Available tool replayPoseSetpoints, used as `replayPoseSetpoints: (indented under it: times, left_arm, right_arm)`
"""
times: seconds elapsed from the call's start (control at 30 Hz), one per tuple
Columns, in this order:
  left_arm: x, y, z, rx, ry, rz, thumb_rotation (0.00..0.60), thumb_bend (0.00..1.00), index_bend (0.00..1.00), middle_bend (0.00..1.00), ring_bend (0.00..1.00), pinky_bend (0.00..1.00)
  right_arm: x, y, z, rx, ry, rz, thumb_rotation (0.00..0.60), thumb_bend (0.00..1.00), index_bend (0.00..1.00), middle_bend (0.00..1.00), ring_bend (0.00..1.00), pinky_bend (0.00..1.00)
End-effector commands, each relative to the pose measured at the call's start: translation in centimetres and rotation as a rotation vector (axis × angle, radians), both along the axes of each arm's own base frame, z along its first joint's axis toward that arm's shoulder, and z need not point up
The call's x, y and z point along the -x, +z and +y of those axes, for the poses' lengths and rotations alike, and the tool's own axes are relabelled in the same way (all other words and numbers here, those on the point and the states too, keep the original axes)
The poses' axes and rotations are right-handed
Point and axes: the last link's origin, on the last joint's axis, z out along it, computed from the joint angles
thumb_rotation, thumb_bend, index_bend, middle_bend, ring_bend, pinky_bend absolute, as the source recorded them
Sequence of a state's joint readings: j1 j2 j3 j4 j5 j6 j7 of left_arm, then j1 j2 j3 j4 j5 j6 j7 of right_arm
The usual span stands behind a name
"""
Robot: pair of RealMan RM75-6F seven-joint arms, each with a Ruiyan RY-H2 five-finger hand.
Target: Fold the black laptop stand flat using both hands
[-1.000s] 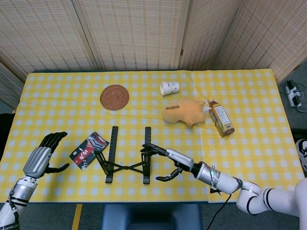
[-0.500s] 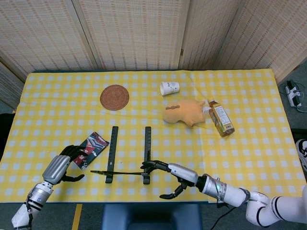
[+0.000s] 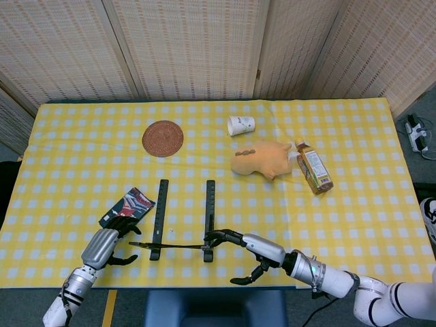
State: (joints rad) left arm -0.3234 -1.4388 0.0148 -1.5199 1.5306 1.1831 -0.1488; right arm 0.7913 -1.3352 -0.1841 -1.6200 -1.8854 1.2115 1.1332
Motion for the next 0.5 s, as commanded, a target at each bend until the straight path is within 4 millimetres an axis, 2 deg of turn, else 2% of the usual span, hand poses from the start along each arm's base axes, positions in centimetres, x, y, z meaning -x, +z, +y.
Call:
replayPoseSetpoints:
  times: [0.03,0.2,0.5]
  left_arm:
    - [-0.5,-0.8,0.2,-0.010,-0.003,0.001,0.600,0.24,0.43,0.25,0.18,0.16]
    - [-1.2,-2.0,0.2,-0.009,-0.001,-0.008,0.600,0.25,0.46,0.27,0.19,0.16]
    - [-1.8,-3.4,0.2,-0.014,0.017,-0.022,0.600,0.33,0.51,0.30,0.21,0.19]
  right_arm:
    - [0.1,0.0,-0.2,0.004,-0.009,0.002,0.600,0.31,0.00,0.13,0.18,0.00]
    - [0.3,-0.1,-0.3,0.005,-0.017,0.004,0.600,0.31,0.00,0.13,0.18,0.00]
    - [0.7,-0.2,-0.6,0.010,-0.027,0.007,0.600,0.31,0.00,0.13,0.18,0.00]
